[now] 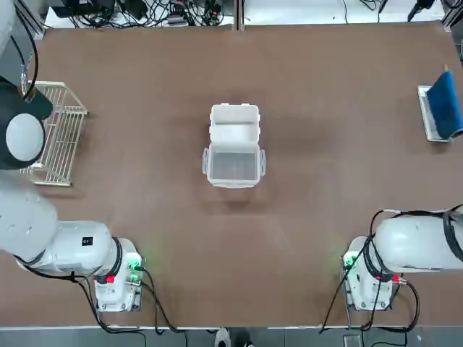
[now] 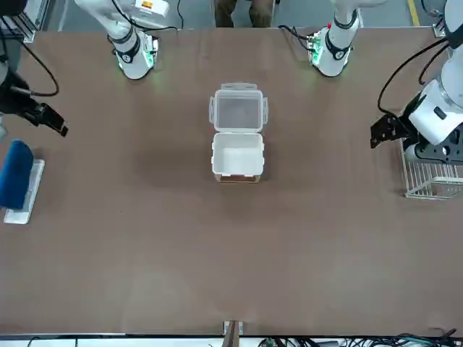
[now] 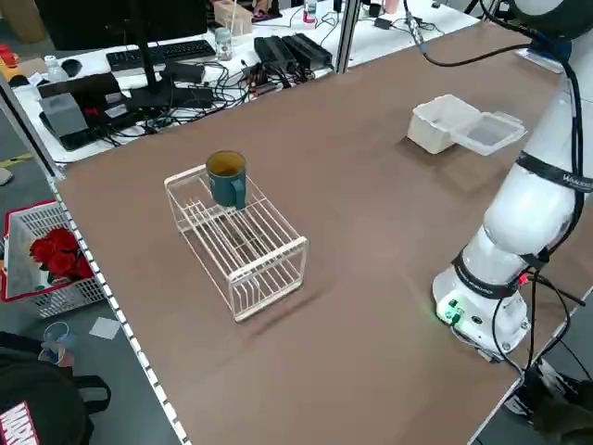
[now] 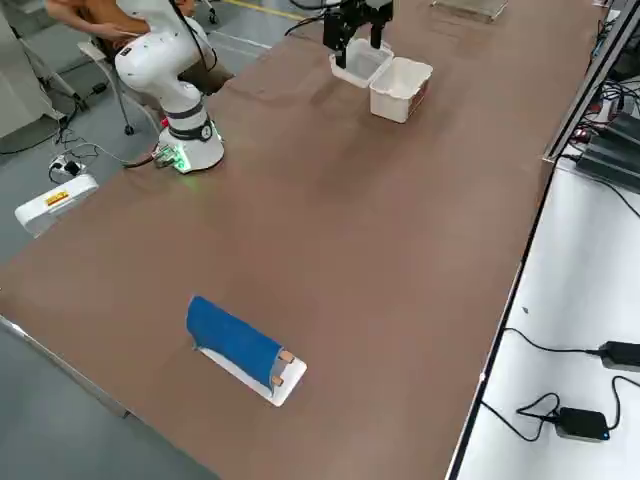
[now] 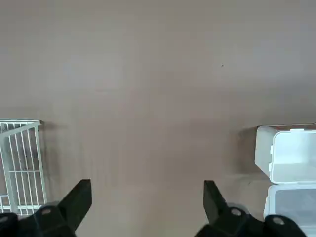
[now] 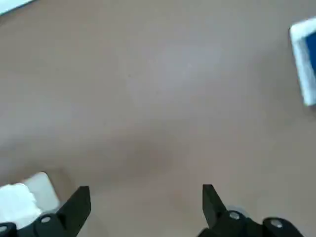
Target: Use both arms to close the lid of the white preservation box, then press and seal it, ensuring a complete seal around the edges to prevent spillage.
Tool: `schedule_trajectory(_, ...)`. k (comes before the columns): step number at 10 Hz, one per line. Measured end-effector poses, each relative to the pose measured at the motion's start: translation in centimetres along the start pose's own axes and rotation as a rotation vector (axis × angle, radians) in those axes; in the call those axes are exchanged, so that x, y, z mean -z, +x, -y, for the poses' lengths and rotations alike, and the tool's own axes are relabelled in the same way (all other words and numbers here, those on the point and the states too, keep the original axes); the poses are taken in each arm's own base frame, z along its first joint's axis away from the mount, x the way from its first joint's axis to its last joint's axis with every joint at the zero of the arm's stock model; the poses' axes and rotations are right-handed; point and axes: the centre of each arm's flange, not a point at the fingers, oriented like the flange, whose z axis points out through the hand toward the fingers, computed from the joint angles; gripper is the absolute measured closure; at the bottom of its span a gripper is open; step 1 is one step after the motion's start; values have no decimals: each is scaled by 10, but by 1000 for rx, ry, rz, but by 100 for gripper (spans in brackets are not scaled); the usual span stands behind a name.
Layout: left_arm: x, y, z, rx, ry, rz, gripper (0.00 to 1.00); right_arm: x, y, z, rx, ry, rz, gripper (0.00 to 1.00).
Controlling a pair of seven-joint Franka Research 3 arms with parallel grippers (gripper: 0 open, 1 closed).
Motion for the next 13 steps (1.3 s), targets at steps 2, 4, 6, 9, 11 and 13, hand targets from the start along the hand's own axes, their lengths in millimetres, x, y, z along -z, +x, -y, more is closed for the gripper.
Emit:
schedule_trajectory(2,-12,1,2,24,2,22,2,-12,-29,48,-187,14,54,0)
schedule_trajectory(4,-37,2,2,48,8,58,5,-36,-79,111,-350,-20,113,0)
schedule_trajectory(6,-62,5,2,59,10,75,23,-64,-149,177,-459,-63,159,0)
schedule_trajectory(9,-86,10,23,144,9,80,61,-128,-246,247,-602,-58,161,0)
schedule_trajectory(11,-109,13,32,169,8,86,89,-181,-315,278,-689,-42,165,0)
schedule_trajectory(13,-117,14,29,169,8,93,99,-228,-374,293,-754,-34,188,0)
